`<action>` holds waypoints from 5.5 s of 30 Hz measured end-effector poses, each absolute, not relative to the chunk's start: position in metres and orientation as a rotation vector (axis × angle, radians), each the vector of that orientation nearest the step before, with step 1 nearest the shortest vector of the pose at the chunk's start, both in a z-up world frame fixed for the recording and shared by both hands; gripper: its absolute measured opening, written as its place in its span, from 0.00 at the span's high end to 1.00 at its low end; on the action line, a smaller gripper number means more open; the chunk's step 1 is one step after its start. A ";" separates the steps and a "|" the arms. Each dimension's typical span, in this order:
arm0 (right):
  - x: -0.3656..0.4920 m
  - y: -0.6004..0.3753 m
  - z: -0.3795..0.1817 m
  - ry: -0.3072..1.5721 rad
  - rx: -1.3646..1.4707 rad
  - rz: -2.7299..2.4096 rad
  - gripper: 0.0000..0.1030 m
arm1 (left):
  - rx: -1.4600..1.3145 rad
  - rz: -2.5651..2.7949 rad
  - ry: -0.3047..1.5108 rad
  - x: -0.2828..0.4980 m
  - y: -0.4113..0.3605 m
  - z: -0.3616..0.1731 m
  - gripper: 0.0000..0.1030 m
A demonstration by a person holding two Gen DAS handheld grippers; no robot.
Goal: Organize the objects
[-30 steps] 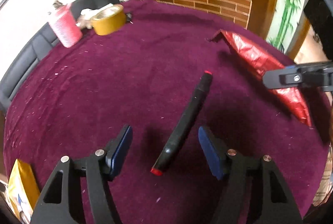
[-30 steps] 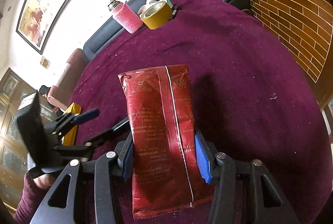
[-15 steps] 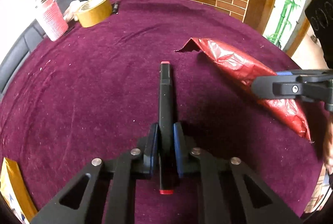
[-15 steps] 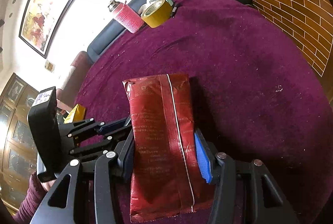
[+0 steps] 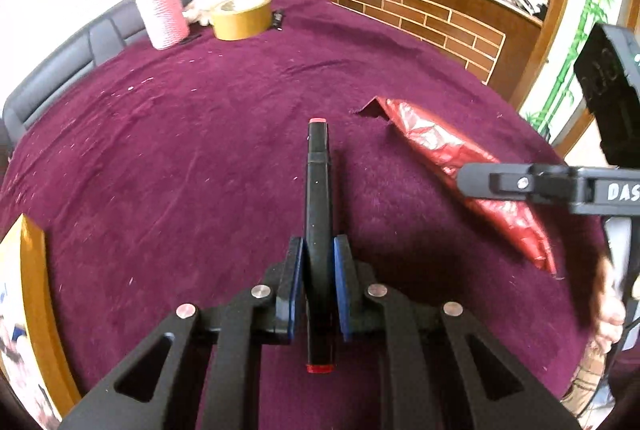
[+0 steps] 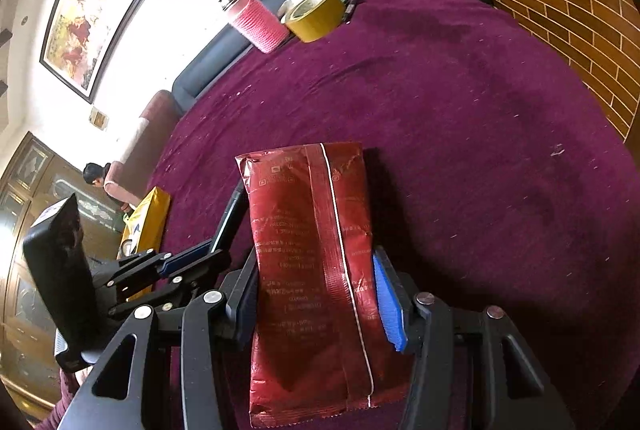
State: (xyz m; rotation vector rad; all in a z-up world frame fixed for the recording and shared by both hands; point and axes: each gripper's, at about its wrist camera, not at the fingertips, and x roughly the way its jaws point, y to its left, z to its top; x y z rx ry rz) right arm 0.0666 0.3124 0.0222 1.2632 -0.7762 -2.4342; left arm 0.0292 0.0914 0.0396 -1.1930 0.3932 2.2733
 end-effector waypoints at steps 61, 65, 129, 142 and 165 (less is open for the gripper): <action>0.006 -0.058 0.092 -0.335 1.266 -2.047 0.45 | -1.216 2.906 0.010 0.051 -0.258 0.106 0.86; 0.001 -0.059 0.091 -0.369 1.278 -2.048 0.45 | -1.256 2.912 -0.005 0.033 -0.272 0.110 0.86; 0.078 -0.179 0.034 0.355 1.099 -2.093 0.42 | -1.874 2.453 -0.429 -0.115 -0.297 0.047 0.85; 0.092 -0.172 0.037 0.401 1.058 -2.105 0.38 | -1.803 2.474 -0.687 -0.090 -0.315 0.053 0.79; 0.037 -0.061 0.070 -0.077 1.128 -2.278 0.14 | -1.280 2.882 -0.493 0.044 -0.300 0.143 0.13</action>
